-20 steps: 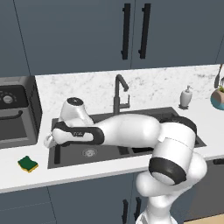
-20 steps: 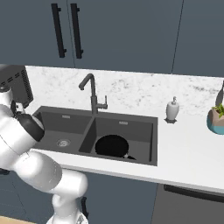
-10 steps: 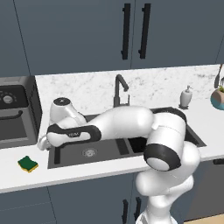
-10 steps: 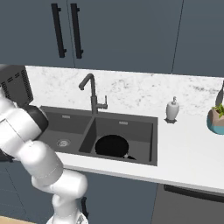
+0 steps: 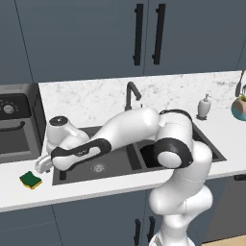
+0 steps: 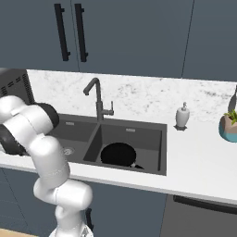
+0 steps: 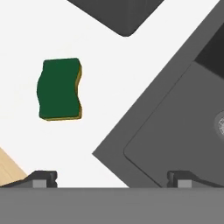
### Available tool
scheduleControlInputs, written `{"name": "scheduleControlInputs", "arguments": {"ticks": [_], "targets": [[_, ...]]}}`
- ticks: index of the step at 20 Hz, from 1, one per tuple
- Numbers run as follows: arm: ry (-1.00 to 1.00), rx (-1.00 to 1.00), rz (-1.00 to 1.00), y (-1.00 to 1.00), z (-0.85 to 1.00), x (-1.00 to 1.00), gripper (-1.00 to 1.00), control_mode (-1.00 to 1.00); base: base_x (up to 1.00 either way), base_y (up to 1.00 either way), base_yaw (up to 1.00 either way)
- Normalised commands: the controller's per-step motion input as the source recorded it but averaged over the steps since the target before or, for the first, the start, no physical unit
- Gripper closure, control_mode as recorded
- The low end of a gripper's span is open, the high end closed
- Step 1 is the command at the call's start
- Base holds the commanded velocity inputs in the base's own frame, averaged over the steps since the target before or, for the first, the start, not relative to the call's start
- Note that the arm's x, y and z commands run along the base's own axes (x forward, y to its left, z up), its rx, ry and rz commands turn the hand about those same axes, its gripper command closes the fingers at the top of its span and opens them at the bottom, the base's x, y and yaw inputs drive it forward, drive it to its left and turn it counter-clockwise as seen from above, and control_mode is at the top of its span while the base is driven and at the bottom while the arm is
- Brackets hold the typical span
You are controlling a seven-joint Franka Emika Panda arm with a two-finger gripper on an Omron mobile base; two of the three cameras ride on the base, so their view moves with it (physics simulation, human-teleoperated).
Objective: Pick the pan and sponge and place them into the sink. Then turn on the water.
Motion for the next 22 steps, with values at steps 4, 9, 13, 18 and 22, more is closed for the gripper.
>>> {"name": "scheduleControlInputs", "arguments": {"ticks": [4, 9, 13, 18, 22], "targets": [[0.0, 0.0, 0.0, 0.37, -0.01, 0.0, -1.0, -1.0, 0.0, 0.0, 0.0], [0.1, -0.01, 0.0, 0.38, -0.02, 0.0, -1.0, -1.0, 0.0, 0.0, 0.0], [0.11, -0.03, 0.0, 0.37, -0.09, 0.0, -1.0, -1.0, 0.0, 0.0, 0.0], [0.1, -0.03, 0.0, 0.36, -0.11, 0.0, -1.0, -1.0, 0.0, 0.0, 0.0], [0.05, -0.02, 0.0, 0.28, -0.21, 0.0, -1.0, -1.0, 0.0, 0.0, 0.0]]}}
